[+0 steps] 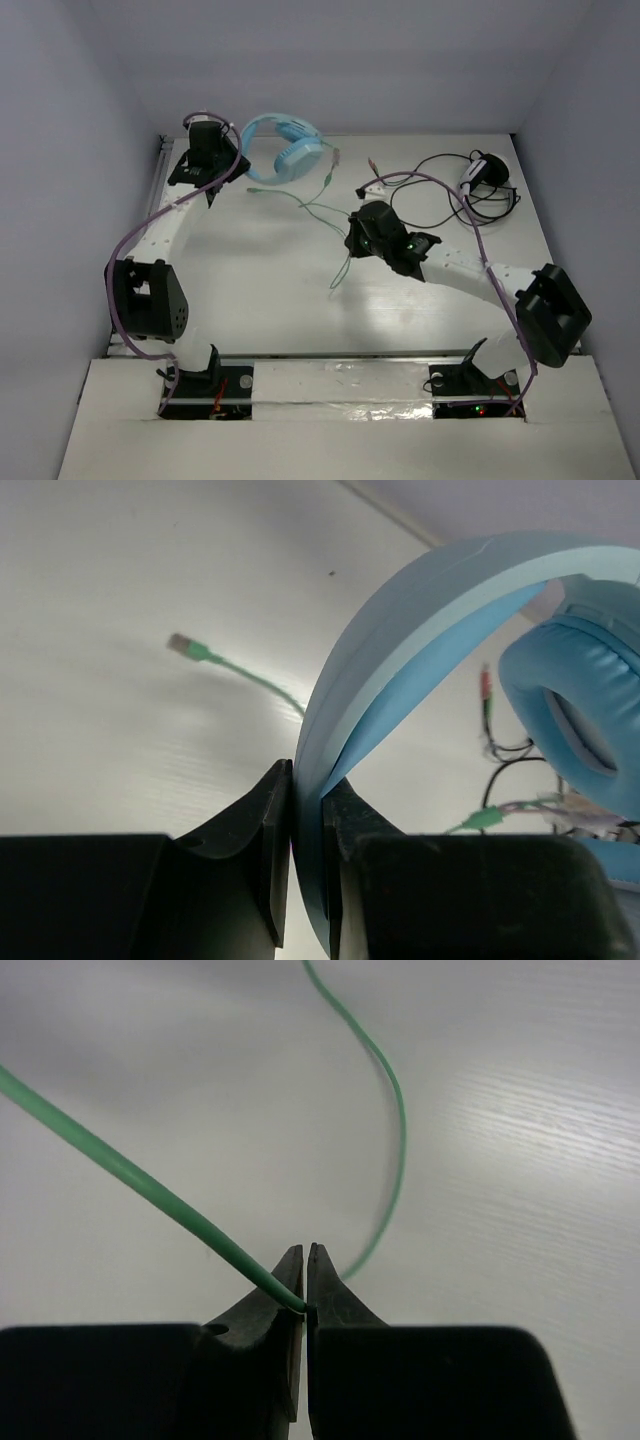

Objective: Wrap the headphones

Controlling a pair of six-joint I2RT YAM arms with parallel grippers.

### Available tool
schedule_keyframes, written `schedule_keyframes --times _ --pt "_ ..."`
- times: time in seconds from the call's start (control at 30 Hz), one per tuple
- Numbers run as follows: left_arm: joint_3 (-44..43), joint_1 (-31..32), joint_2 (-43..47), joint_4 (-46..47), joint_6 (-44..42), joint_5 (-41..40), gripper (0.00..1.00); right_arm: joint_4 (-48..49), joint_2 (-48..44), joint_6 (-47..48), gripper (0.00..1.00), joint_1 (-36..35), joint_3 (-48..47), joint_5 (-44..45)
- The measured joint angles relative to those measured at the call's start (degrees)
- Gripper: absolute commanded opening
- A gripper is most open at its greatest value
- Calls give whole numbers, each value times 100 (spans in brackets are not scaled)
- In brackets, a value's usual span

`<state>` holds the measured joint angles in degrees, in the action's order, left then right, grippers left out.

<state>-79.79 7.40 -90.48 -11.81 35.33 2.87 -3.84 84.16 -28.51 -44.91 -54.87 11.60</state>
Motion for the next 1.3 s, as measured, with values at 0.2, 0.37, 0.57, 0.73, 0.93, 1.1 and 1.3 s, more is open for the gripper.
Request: schedule_keyframes --times 0.2,0.37,0.57,0.73,0.93,1.1,1.3 --pt "472 640 105 256 -376 -702 0 -1888 125 664 0 -761 -1224 391" --pt "616 1285 173 356 -992 -787 0 -2992 -68 1228 0 -1196 -2225 581" --pt "723 1805 173 378 -1674 -361 0 -3674 -267 1705 0 -1145 -3060 1104" --pt "730 1808 175 208 -2166 332 0 -4050 -293 1893 0 -1143 -3296 1338" --pt "566 1799 195 -448 -2802 831 0 -4566 -437 1801 0 -1143 -3292 1346" --pt "125 1799 195 -955 -3340 1266 0 -4909 -682 1550 0 -1143 -3191 1412" --pt "63 1797 186 -1082 -3661 2159 0 -5298 -686 1449 0 -1134 -3185 2028"
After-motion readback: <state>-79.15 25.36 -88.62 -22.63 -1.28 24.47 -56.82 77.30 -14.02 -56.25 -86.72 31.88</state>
